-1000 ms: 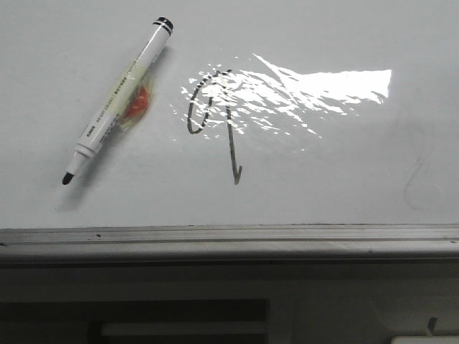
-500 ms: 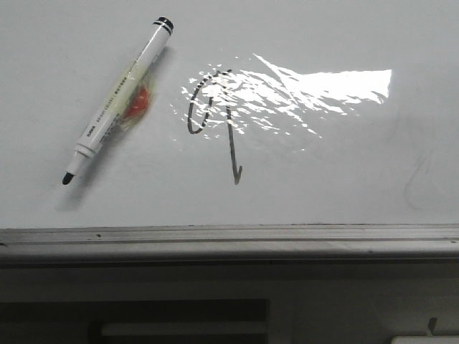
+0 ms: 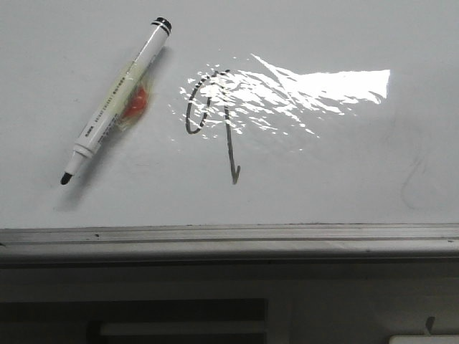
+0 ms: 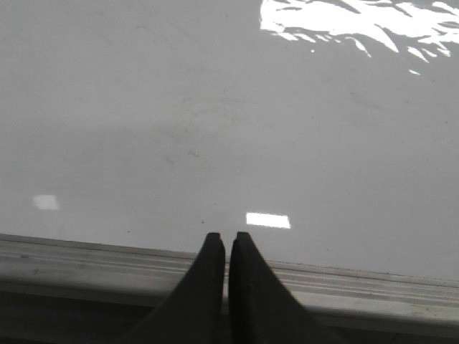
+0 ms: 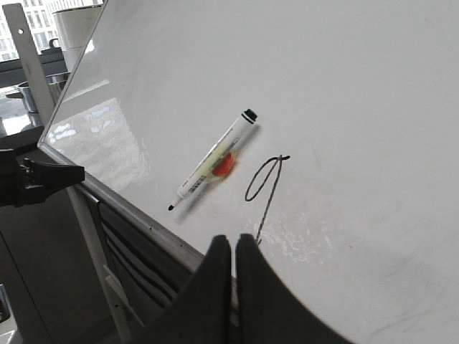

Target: Write number 9 on whiteboard

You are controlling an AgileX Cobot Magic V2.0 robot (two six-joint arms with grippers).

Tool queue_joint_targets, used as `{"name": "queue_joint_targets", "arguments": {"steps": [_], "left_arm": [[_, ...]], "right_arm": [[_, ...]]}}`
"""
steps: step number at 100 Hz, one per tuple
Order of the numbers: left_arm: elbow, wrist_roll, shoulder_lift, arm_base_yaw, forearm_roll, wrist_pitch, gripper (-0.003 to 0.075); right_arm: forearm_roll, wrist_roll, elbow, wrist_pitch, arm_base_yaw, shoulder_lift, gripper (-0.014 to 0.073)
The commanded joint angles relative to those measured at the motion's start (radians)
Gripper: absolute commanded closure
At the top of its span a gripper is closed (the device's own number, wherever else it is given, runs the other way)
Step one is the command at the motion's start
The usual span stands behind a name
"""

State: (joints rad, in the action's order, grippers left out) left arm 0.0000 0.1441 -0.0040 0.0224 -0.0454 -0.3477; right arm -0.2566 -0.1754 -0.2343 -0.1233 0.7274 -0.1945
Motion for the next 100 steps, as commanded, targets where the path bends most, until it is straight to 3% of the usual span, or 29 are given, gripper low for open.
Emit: {"name": "queue_joint_targets", "arguments": {"steps": [1, 13, 22, 33, 44, 67, 100], "left_arm": [[0.020, 0.008, -0.027, -0.004, -0.004, 0.036, 0.0741], [0.020, 0.008, -0.027, -0.004, -0.004, 0.036, 0.0741], [0.020, 0.008, -0.027, -0.004, -0.004, 0.036, 0.0741], [0.020, 0.008, -0.027, -0.004, -0.004, 0.036, 0.0741], [0.020, 0.008, -0.027, -0.004, -0.004, 0.036, 0.0741], [0.020, 0.008, -0.027, -0.004, -0.004, 0.036, 0.0741], [0.020, 0.008, -0.027, -0.004, -0.004, 0.036, 0.0741]], "right_arm": [[0.010, -0.006, -0.027, 0.082, -0.036, -0.005, 0.0626], [0.010, -0.006, 0.025, 0.162, -0.106, -0.005, 0.0626], [0.022, -0.006, 0.094, 0.310, -0.153, -0.005, 0.0626], [0.123, -0.005, 0.167, 0.484, -0.233, -0.005, 0.0626], [0.224, 0.017, 0.199, 0.561, -0.315, -0.005, 0.0626], [0.309, 0.155, 0.203, 0.520, -0.534, -0.003, 0.0626], [0.349, 0.276, 0.275, 0.324, -0.771, 0.107, 0.0626]]}}
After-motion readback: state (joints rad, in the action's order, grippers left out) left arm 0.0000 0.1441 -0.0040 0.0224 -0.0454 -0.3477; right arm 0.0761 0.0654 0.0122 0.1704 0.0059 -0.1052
